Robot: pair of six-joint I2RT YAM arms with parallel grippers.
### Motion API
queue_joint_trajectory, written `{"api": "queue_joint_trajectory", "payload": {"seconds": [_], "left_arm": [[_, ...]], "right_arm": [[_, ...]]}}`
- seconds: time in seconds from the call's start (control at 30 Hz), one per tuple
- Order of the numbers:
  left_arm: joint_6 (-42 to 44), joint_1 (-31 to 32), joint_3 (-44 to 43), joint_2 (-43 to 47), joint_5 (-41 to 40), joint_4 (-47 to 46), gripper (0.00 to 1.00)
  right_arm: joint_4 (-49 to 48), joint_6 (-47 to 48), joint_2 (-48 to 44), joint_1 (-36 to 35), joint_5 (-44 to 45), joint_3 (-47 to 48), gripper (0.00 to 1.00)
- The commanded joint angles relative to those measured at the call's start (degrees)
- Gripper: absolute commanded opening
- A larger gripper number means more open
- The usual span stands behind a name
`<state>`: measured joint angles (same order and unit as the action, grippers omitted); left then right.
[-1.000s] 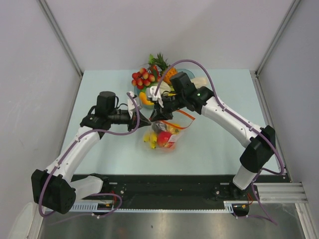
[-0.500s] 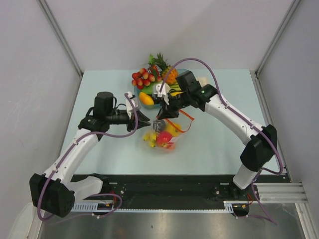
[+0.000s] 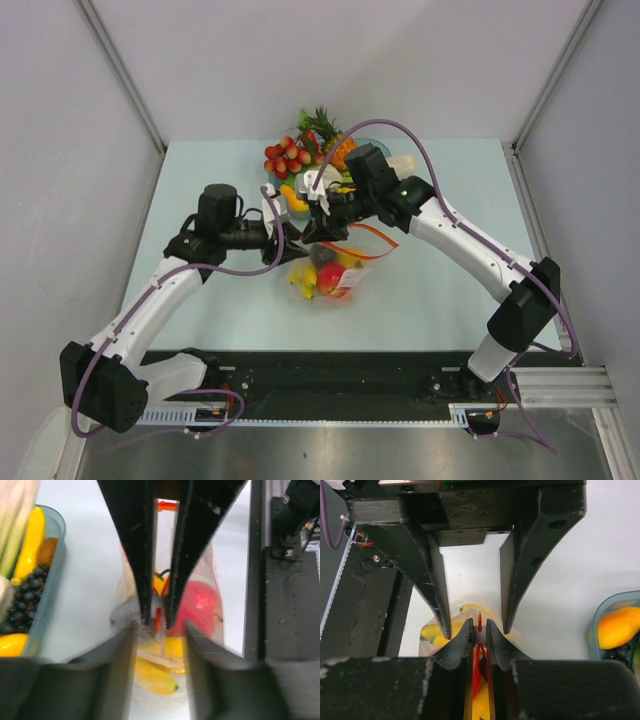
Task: Place the food in the zip-top bag and seal the zipper
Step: Zip the zipper food storage bag at the center of the board.
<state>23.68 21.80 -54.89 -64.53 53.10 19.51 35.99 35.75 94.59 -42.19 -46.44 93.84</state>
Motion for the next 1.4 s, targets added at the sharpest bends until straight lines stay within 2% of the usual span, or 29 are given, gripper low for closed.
{"api": "queue_joint_trajectory", "payload": {"seconds": [0.0, 0.03, 0.07, 0.23, 0.53, 1.37], "left_arm": [[-3.46, 0.43, -1.09, -0.24, -1.59, -4.65, 0.29], [-3.82, 0.35, -1.09, -0.16, -2.29, -4.83, 0.18], [-3.64, 0.35, -1.09, -0.07, -2.65, -4.92, 0.0], [-3.99, -1.06, 1.98, 4.14, -2.13, -6.76, 0.0], [-5.49, -3.08, 3.83, 7.05, -0.89, -7.55, 0.0], [-9.0, -10.37, 3.3, 6.09, -2.21, -8.35, 0.0]], "right_arm": [[-0.75, 1.16, -2.65, -0.7, -0.32, 0.73, 0.0], [-0.4, 1.34, -2.57, -0.7, -0.06, 0.55, 0.0], [0.74, 1.69, -2.56, -0.7, 0.55, 0.55, 0.0], [5.31, 5.47, -2.04, 0.0, 3.45, -0.68, 0.0], [7.51, 7.23, -2.04, 3.43, 4.69, -3.23, 0.0], [21.14, 17.42, -4.94, 17.23, 8.9, -8.67, 0.0]]}}
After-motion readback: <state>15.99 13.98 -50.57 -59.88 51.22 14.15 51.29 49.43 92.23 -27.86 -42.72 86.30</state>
